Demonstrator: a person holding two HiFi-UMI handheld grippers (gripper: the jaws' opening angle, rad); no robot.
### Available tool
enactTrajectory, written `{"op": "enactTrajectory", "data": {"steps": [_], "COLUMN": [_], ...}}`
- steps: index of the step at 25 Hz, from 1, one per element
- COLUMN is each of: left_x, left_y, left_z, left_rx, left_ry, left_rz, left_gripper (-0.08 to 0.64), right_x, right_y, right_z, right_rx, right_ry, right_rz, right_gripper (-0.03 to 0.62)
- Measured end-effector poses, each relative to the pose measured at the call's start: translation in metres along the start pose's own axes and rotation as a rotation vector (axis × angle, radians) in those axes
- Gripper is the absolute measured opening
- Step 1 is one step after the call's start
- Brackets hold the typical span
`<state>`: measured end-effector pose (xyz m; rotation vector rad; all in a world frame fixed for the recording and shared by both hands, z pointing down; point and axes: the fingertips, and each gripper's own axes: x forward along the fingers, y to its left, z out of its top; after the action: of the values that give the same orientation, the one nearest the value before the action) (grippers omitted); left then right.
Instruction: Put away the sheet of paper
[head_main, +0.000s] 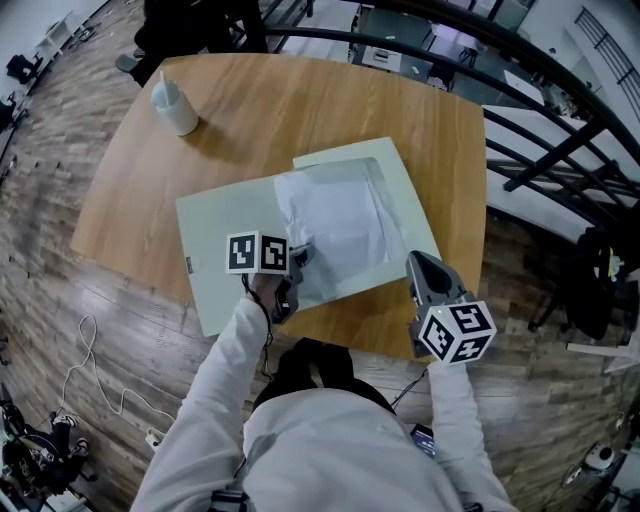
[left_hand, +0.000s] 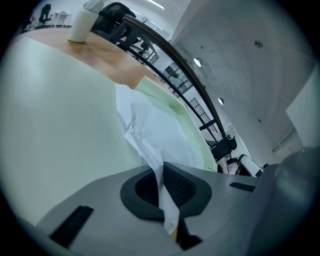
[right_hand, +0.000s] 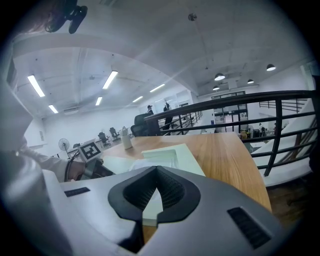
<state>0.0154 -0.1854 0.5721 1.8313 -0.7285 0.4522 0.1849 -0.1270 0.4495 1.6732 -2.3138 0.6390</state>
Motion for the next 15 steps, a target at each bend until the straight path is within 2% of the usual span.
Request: {"op": "enactTrajectory", "data": {"steps": [15], "left_x": [0.039], "left_y": [-0.030], "left_z": [0.005], "left_rx": [0.018], "left_ry": [0.021], "left_rz": [-0.033], "left_gripper": [0.017], "right_x": [-0.011], "right_y": [-0.013], "right_z": [0.001], "right_rx": [0.012], "right_ry": [-0.011], "right_rz": [-0.048], "right_gripper": [0.026]}}
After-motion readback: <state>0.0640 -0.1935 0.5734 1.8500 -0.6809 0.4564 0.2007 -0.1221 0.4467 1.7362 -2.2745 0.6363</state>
